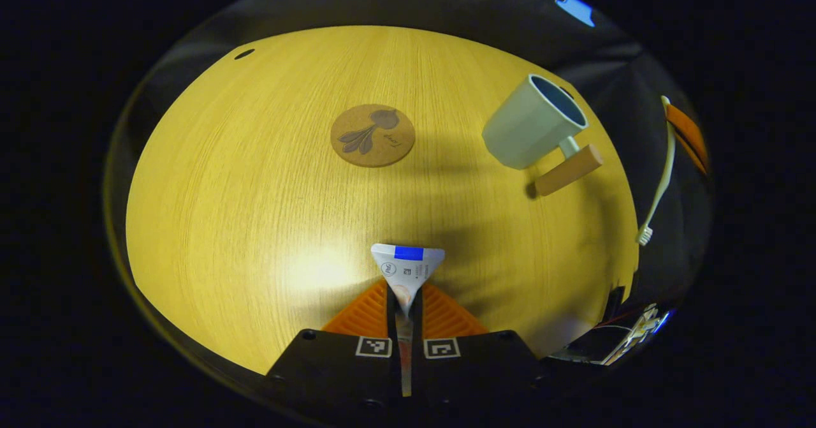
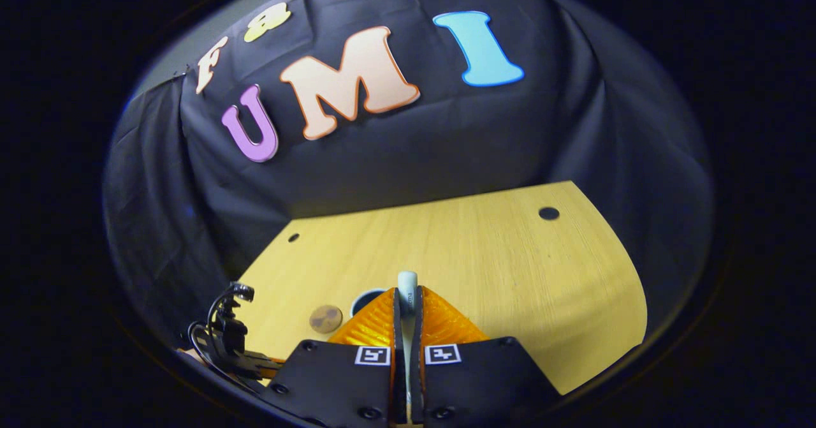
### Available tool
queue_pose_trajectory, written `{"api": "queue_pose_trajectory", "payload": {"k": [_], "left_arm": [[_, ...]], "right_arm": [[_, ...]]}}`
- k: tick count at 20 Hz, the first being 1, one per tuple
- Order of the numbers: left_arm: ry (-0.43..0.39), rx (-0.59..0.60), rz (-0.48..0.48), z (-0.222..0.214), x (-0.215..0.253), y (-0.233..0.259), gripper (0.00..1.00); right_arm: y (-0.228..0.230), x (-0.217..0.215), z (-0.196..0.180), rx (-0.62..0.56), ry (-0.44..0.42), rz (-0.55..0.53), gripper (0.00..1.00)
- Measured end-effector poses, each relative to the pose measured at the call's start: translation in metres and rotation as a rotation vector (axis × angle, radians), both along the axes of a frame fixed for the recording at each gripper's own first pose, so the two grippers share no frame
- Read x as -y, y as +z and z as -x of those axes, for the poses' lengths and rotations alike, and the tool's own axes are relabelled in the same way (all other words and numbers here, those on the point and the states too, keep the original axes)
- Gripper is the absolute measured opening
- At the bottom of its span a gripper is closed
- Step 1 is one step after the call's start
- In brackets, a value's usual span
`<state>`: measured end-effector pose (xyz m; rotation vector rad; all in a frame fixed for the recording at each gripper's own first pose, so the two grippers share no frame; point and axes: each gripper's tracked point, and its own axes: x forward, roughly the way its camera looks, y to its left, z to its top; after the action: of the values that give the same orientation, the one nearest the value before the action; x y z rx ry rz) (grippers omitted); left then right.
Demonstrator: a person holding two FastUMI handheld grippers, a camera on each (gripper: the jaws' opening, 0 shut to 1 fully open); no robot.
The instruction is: Put the toothbrush and toothpaste on the desktop into the cup, then pick up the cup and place it on the coaster on the desktop.
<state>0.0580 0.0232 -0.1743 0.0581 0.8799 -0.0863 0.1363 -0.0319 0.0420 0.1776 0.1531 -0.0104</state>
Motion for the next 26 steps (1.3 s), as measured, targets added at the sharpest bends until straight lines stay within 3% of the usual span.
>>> {"api": "queue_pose_trajectory", "payload": {"k": [7, 11, 17, 21, 26], "left_arm": [[0.073, 0.221, 0.101, -0.015, -0.001, 0.042, 0.03], [0.072, 0.364, 0.13, -0.023, 0.009, 0.074, 0.03], [0.024, 0.651, 0.089, -0.036, 0.025, 0.149, 0.03], [-0.024, 0.816, 0.165, -0.055, 0.049, 0.208, 0.03], [-0.12, 0.927, 0.228, -0.075, 0.082, 0.25, 0.02]], "right_arm": [[0.039, -0.028, -0.042, 0.181, 0.12, -0.054, 0.05], [0.055, -0.046, -0.064, 0.287, 0.181, -0.024, 0.05], [0.024, -0.05, -0.097, 0.285, 0.189, 0.037, 0.05], [-0.001, -0.045, -0.101, 0.271, 0.173, 0.059, 0.05], [-0.029, -0.035, -0.093, 0.25, 0.151, 0.033, 0.08]]}}
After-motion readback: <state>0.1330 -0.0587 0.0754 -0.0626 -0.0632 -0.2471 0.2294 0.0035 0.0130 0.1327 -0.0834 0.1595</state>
